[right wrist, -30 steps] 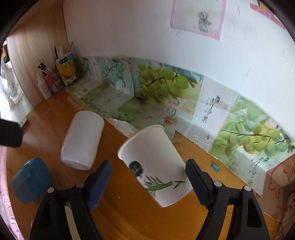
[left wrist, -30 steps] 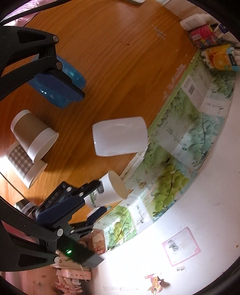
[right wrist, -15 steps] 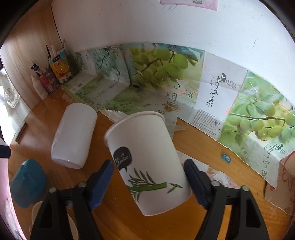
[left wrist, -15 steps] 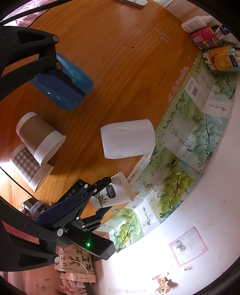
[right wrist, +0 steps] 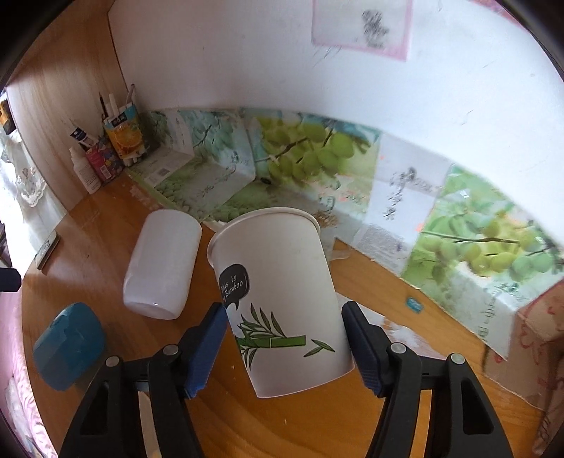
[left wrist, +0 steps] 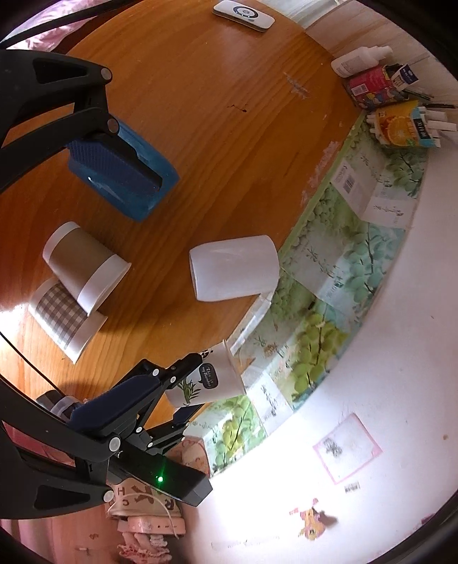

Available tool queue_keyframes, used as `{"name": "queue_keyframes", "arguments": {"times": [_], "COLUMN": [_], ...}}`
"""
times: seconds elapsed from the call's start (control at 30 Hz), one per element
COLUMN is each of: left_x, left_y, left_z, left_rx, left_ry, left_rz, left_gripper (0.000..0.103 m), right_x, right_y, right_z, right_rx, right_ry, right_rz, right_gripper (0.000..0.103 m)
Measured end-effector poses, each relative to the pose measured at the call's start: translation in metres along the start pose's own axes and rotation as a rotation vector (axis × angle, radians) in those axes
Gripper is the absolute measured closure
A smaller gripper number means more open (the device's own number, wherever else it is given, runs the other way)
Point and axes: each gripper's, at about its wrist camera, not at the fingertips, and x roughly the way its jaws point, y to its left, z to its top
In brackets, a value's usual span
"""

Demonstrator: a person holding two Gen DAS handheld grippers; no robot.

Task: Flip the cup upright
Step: 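Carry the held cup toward the left tool, rotating it upright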

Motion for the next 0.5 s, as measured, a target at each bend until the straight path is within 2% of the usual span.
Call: {"name": "queue_keyframes", "arguments": {"times": [0.13, 0.23, 0.5], "left_x": [-0.014, -0.025, -0.058], "left_y": [-0.001, -0.001, -0.002], "left_z": [-0.007, -0.013, -0.032], "left_rx": [0.008, 0.029, 0.086], "left_ry": [-0.016, -0.030, -0.075], "left_rz": [-0.031, -0.026, -0.043], "left_gripper": [0.001, 0.001, 0.001], "right_x": [-0.026, -0.046, -0.103], "right_y": [0.004, 0.006, 0.019], "right_z": [-0.001, -0.005, -0.027], "right_rx": [0.025, 0.053, 0.144], "right_ry": [-0.035, -0.055, -0.110], "right_rz": [-0.037, -0.075, -0.074], "right_gripper": [0.035, 0.035, 0.035]}}
